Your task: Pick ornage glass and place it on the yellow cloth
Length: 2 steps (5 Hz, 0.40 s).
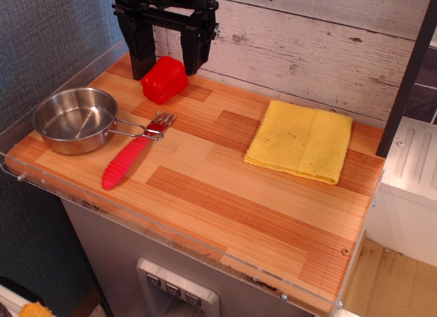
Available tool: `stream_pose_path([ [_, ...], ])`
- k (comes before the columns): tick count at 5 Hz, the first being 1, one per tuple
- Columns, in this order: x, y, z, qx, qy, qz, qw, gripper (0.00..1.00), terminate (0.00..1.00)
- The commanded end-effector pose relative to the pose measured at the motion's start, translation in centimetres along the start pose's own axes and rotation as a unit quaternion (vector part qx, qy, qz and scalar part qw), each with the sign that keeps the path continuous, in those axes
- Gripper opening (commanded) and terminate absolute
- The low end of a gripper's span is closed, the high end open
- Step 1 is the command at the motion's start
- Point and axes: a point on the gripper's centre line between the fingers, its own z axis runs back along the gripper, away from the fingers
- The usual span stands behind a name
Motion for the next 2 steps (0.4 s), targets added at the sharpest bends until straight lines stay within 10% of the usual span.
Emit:
stream_pose_path([
  [1,0.0,0.0,0.0,0.0,0.0,0.0,1.0,1.0,0.0],
  [2,1.6,1.5,-0.9,-0.007,-0.025,0.0,0.9997,1.0,0.0],
])
